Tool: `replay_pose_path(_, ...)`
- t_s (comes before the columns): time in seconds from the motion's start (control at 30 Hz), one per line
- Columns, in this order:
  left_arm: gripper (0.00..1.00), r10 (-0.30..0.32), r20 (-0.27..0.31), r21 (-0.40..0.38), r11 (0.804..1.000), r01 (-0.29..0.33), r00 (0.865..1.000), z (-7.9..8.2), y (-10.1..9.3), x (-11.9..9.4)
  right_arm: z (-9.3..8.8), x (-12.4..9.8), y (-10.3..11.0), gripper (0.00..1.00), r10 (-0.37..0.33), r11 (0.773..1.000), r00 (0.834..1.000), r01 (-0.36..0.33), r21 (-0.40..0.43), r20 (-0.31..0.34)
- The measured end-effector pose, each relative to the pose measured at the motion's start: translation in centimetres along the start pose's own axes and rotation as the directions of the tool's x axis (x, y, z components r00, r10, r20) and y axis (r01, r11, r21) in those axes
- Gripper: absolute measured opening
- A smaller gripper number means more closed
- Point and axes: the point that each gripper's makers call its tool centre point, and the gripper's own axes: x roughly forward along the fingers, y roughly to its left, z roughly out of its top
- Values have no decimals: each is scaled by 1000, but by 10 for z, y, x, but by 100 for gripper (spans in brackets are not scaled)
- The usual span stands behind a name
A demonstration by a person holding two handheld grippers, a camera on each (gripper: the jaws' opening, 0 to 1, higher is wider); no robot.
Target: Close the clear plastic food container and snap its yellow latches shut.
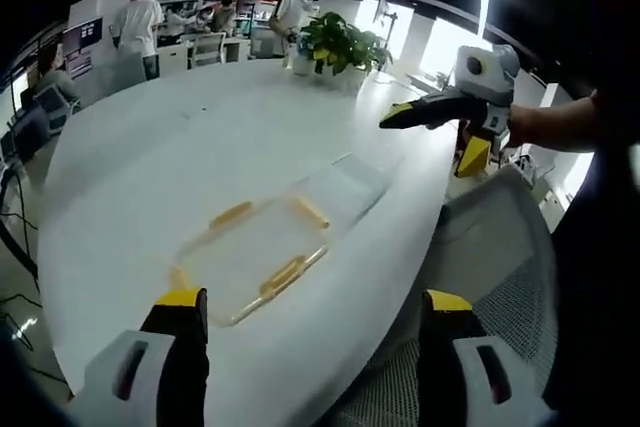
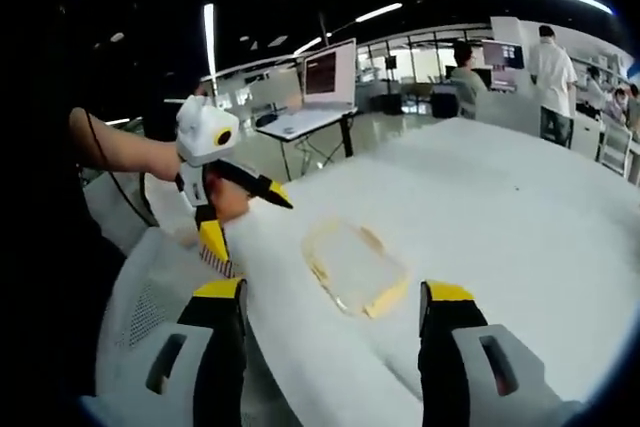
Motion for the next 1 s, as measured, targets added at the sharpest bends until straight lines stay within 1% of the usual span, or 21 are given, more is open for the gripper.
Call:
replay_pose_path(0.03, 85, -6, -10, 7, 1000, 6, 1000, -1, 1, 1, -1, 3, -1, 68, 2, 1000, 1000, -2, -2, -8)
replay_pose_path(0.1, 86, 3, -12, 19, 1000, -3, 1000, -1, 5, 2, -2, 6, -3, 69, 5, 1000, 1000, -5, -4, -17)
replay_pose_path(0.17, 86, -14, -20, 2, 1000, 14, 1000, -2, 7, 4, -3, 10, -4, 69, 10, 1000, 1000, -10, -5, -28)
replay_pose_path(0.23, 86, -18, -22, 2, 1000, 18, 1000, -1, 10, 6, -3, 14, -8, 68, 6, 1000, 999, -7, -11, -37)
replay_pose_path(0.37, 86, -22, -41, 5, 1000, 22, 999, -4, 17, 10, -1, 21, -13, 68, 10, 1000, 999, -10, -6, -39)
replay_pose_path(0.47, 86, -29, -44, -18, 999, 28, 999, -4, 24, 12, 0, 26, -16, 68, 13, 1000, 999, -13, -9, -45)
replay_pose_path(0.63, 86, -31, -54, -6, 1000, 30, 998, -4, 33, 14, -2, 33, -20, 66, 24, 1000, 997, -25, -14, -71)
replay_pose_path(0.7, 86, -33, -67, 3, 999, 34, 997, -6, 39, 16, -3, 38, -22, 66, 27, 999, 996, -29, -26, -85)
replay_pose_path(0.77, 86, -34, -81, 30, 999, 36, 996, -7, 40, 18, -4, 40, -23, 65, 29, 999, 995, -32, -29, -98)
replay_pose_path(1.0, 86, -48, -95, 36, 998, 51, 994, -7, 48, 24, -10, 52, -26, 64, 40, 997, 988, -50, -63, -148)
